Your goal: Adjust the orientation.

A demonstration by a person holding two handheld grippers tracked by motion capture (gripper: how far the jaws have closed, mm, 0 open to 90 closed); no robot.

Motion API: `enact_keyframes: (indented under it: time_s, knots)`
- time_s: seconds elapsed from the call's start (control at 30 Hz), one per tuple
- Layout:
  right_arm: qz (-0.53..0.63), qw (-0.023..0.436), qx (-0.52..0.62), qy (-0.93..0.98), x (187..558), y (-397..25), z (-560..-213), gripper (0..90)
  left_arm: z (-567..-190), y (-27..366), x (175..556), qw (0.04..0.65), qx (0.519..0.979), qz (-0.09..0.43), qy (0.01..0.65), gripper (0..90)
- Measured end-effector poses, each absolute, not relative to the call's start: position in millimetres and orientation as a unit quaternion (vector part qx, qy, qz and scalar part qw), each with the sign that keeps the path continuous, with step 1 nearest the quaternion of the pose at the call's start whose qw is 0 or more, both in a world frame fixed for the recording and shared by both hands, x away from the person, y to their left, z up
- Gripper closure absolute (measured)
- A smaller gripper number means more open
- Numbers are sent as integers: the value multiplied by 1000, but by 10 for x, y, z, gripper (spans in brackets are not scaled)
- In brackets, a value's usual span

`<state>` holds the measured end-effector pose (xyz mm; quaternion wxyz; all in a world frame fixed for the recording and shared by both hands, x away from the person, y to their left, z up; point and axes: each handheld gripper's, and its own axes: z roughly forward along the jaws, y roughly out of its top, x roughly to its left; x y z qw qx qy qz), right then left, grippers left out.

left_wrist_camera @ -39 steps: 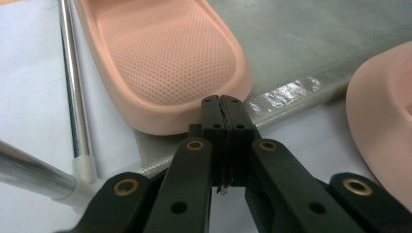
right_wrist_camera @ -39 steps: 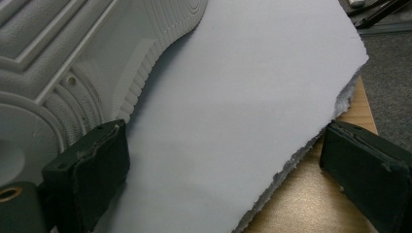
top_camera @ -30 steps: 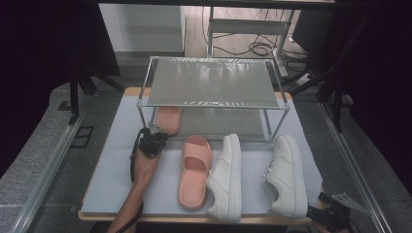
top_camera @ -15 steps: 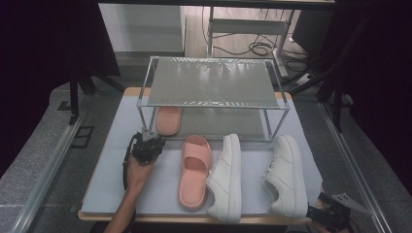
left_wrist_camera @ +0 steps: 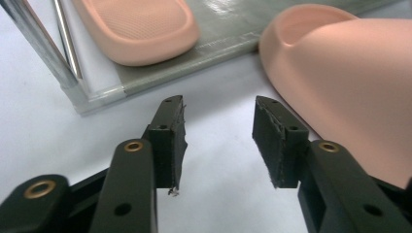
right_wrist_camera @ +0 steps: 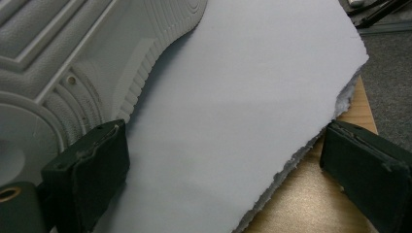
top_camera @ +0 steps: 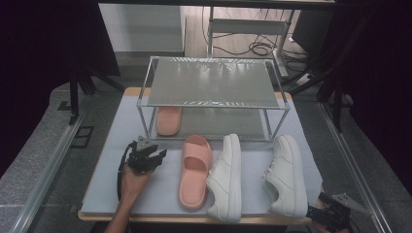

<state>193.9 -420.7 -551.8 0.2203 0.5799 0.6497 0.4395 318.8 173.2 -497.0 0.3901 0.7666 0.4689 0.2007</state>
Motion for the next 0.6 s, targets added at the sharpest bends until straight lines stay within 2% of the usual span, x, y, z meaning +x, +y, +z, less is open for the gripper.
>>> enact_keyframes:
  time_s: [0.6]
  knots:
    - [440,221,579,650,1938,-4208,-5521,36,-4821,1615,2805,410,783,185,430,369]
